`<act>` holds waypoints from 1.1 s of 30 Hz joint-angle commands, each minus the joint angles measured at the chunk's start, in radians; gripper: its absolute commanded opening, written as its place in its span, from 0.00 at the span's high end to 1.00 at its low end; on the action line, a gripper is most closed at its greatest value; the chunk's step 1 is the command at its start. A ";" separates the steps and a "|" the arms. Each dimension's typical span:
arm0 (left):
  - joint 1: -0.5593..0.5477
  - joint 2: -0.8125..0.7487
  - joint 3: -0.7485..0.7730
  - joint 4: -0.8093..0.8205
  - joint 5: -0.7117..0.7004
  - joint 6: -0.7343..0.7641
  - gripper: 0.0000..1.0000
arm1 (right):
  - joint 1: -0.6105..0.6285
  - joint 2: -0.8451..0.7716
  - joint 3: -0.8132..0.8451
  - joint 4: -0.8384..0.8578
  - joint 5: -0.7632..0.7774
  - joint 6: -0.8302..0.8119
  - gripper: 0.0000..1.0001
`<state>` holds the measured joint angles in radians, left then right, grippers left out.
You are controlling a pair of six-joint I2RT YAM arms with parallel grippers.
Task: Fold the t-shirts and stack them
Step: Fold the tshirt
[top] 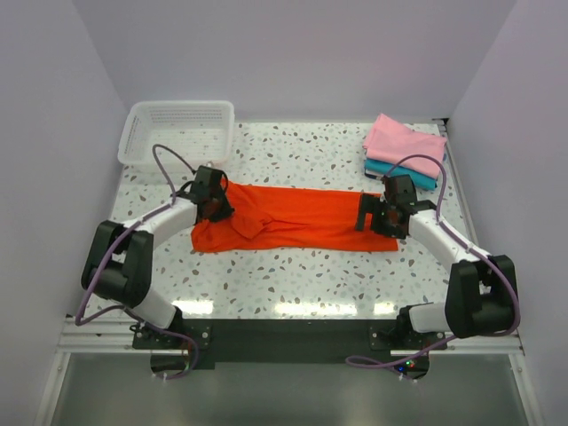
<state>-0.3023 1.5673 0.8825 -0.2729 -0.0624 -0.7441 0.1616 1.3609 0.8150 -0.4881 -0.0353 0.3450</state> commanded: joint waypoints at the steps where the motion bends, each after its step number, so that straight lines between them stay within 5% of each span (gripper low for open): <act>1: 0.005 0.031 0.085 0.015 0.004 0.020 1.00 | -0.004 -0.034 0.044 -0.021 0.020 -0.026 0.01; 7: 0.005 0.126 0.196 -0.035 -0.004 0.049 0.99 | -0.004 -0.049 0.053 -0.050 0.046 -0.035 0.01; 13: 0.005 0.195 0.282 -0.055 0.001 0.061 0.85 | -0.002 -0.083 0.058 -0.060 0.049 -0.060 0.01; 24: 0.003 0.160 0.306 -0.075 0.013 0.061 0.18 | -0.002 -0.167 0.052 -0.018 -0.100 -0.106 0.01; 25: 0.002 0.124 0.296 -0.069 0.018 0.058 0.00 | -0.001 -0.172 0.049 -0.017 -0.103 -0.106 0.01; 33: -0.079 -0.045 0.079 -0.016 0.058 0.005 0.00 | -0.002 -0.197 0.033 -0.018 -0.094 -0.106 0.01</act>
<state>-0.3351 1.5650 1.0237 -0.3321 -0.0368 -0.7048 0.1616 1.1942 0.8318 -0.5301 -0.1020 0.2546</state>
